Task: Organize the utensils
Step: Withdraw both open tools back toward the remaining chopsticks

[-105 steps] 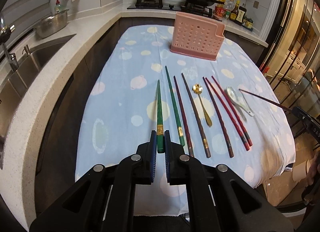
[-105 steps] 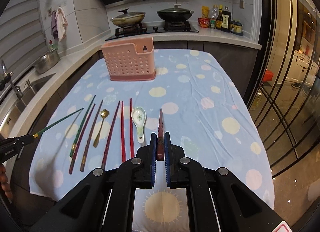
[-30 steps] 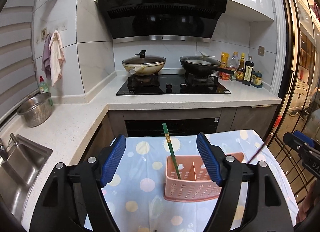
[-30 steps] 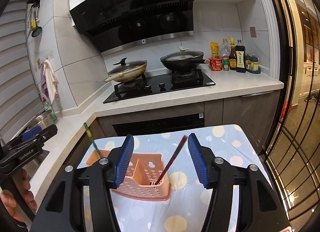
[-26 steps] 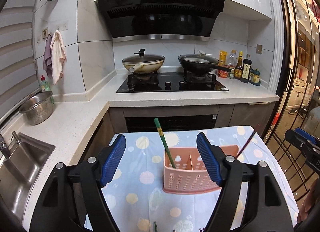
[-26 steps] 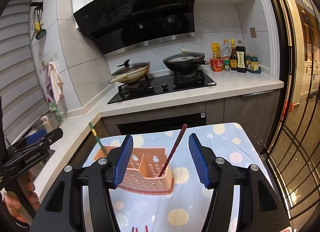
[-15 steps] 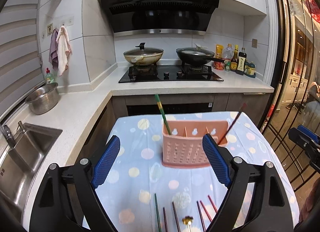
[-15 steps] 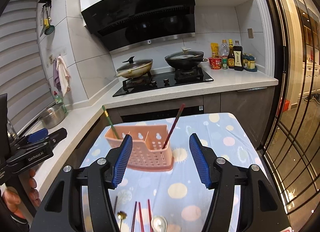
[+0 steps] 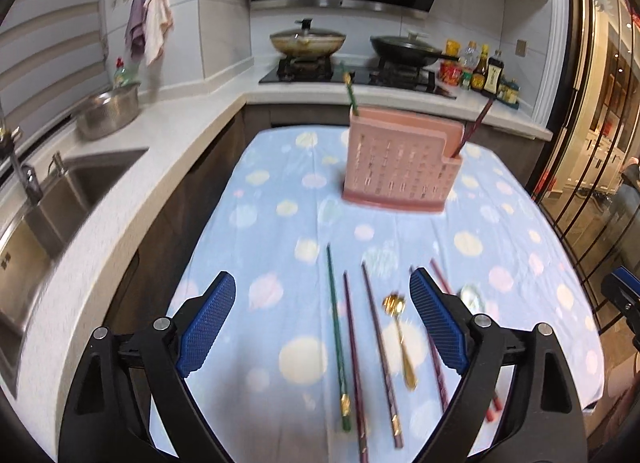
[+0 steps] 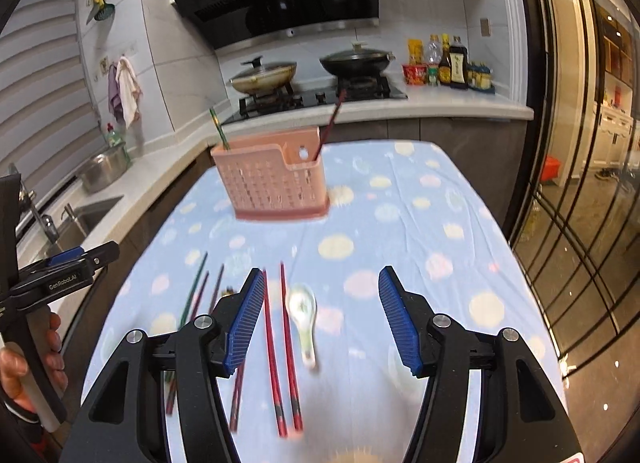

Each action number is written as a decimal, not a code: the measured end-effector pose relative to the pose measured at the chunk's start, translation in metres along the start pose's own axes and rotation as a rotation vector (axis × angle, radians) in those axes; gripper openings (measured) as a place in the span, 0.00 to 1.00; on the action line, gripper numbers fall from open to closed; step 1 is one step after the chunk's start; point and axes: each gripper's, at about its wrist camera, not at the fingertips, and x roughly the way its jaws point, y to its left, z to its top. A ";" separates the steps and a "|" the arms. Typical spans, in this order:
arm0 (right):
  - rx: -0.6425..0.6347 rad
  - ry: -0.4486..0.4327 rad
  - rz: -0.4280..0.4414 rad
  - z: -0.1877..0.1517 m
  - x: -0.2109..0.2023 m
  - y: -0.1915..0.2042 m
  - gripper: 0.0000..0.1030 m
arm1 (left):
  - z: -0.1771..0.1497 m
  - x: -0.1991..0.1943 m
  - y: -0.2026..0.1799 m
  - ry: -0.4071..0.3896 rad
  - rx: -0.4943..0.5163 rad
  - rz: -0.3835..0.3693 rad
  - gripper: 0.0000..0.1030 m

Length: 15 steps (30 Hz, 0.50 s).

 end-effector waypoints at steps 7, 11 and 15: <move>0.042 0.099 -0.011 -0.057 0.002 -0.011 0.56 | -0.061 0.009 0.008 0.098 0.000 0.019 0.82; 0.026 0.143 -0.031 -0.084 0.007 -0.011 0.56 | -0.089 0.015 0.011 0.143 -0.009 0.015 0.82; 0.039 0.190 -0.026 -0.107 0.015 -0.011 0.56 | -0.110 0.023 0.012 0.185 -0.013 0.020 0.82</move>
